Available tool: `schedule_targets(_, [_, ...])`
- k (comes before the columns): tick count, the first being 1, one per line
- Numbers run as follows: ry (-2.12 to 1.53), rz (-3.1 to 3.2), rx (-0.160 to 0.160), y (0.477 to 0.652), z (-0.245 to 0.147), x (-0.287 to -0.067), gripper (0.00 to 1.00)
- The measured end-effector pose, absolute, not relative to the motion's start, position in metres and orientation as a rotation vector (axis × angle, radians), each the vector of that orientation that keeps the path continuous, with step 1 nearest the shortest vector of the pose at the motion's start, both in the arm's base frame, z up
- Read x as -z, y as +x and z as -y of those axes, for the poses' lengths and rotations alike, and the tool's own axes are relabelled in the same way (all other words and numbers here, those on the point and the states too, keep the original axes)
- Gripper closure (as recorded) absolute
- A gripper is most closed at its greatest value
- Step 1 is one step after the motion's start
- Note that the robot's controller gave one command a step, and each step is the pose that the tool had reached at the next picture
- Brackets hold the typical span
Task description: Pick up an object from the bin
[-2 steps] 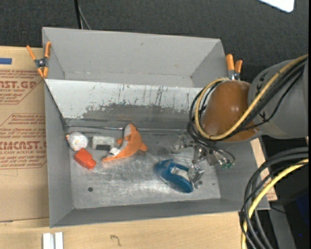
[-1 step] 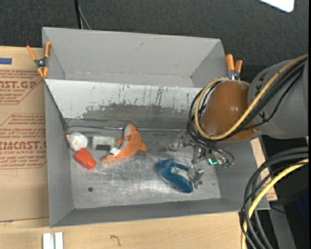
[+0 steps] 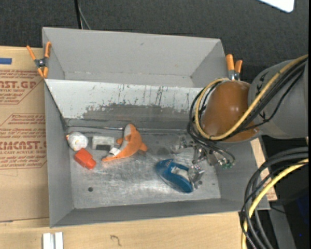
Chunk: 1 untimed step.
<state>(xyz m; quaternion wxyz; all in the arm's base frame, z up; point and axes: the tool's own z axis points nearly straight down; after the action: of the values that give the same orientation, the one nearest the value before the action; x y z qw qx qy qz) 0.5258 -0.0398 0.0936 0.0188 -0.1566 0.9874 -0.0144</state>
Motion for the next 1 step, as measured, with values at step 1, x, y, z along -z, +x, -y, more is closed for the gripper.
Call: schedule_targets(1, [-0.484,-3.057,0.043,0.5271,0.0388,-0.0932,0.00])
